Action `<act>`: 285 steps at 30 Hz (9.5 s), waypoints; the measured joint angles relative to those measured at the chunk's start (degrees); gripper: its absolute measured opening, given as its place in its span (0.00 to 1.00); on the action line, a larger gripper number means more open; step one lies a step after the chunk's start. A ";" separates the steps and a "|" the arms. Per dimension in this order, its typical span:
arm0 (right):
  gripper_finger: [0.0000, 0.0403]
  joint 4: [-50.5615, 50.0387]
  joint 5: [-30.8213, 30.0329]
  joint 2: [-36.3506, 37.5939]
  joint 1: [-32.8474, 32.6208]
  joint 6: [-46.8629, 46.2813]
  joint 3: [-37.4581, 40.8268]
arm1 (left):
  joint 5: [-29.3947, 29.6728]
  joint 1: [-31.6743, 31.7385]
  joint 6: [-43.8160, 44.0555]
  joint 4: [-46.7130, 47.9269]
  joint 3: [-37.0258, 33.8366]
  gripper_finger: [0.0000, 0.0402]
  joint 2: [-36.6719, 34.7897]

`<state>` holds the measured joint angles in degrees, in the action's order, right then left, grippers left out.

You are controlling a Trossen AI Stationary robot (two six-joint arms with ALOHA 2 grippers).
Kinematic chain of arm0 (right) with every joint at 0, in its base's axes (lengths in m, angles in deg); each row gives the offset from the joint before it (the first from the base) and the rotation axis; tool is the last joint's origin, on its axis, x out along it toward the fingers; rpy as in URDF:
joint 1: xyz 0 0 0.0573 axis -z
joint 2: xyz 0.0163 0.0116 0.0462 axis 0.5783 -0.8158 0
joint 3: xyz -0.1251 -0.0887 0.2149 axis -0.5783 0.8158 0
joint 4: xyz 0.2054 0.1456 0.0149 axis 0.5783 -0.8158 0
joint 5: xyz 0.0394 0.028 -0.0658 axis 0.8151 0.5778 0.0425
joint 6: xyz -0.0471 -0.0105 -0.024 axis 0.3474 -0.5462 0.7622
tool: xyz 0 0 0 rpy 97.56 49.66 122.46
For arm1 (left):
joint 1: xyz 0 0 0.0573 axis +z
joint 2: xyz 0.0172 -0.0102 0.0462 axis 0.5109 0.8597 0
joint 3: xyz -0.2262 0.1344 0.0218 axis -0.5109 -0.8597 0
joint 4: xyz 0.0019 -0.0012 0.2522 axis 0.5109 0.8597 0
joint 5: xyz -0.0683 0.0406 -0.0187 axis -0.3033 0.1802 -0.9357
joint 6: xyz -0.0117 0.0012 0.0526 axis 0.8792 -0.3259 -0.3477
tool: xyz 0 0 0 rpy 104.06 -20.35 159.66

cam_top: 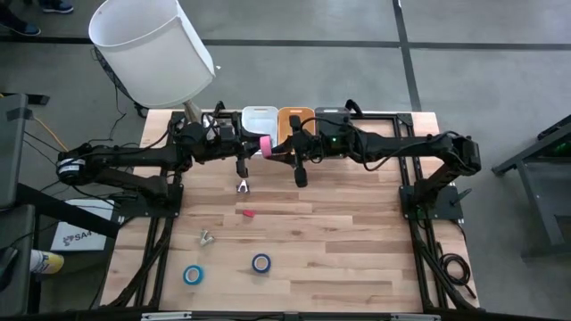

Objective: Pick and place Stapler, Stapler remover, tape
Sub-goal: Put the pink tape into the black bin, then put the light blue tape into the black bin

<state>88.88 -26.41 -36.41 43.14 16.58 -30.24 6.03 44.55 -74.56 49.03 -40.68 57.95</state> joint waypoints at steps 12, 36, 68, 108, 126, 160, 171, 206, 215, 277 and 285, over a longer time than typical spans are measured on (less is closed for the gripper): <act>0.08 -0.29 0.73 0.02 0.02 -2.45 0.00 | -0.52 0.00 0.47 0.11 0.00 0.12 0.00; 0.08 -25.05 -11.67 7.87 5.86 -5.86 0.07 | 1.20 0.04 -0.47 4.15 0.08 0.49 -0.09; 0.08 -44.04 -10.74 -9.95 35.24 -22.47 0.24 | 9.47 0.04 2.59 9.72 0.00 0.49 -0.37; 0.50 -44.28 -11.40 -16.84 36.50 -35.07 0.15 | 10.76 0.04 3.94 15.56 0.00 0.49 -0.35; 0.55 -44.44 -5.83 -4.34 37.58 -24.14 0.15 | 16.34 0.42 9.49 29.55 0.00 0.49 -3.28; 0.55 -45.24 2.14 8.81 37.53 -8.38 0.15 | 16.97 -28.49 61.18 74.94 0.02 0.49 -11.06; 0.55 -45.27 4.01 8.81 37.51 -7.60 0.15 | 10.48 -41.07 78.10 78.58 0.04 0.49 -10.84; 0.55 -45.18 6.23 8.81 37.53 -4.76 0.15 | -10.80 -64.86 76.01 67.68 0.04 0.49 11.01; 0.55 -45.26 6.23 8.81 37.53 -4.76 0.15 | -9.56 -64.87 76.05 67.23 0.04 0.49 16.35; 0.55 -40.44 24.62 8.81 30.17 10.13 0.15 | 50.59 -24.36 10.34 50.65 30.33 0.09 18.80; 0.55 -38.53 33.44 8.81 25.83 12.85 0.15 | 37.16 -14.06 -5.70 38.10 31.49 0.09 18.82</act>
<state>50.35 7.02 -27.60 68.97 29.42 -30.09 43.19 30.49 -80.27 87.13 -9.19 76.77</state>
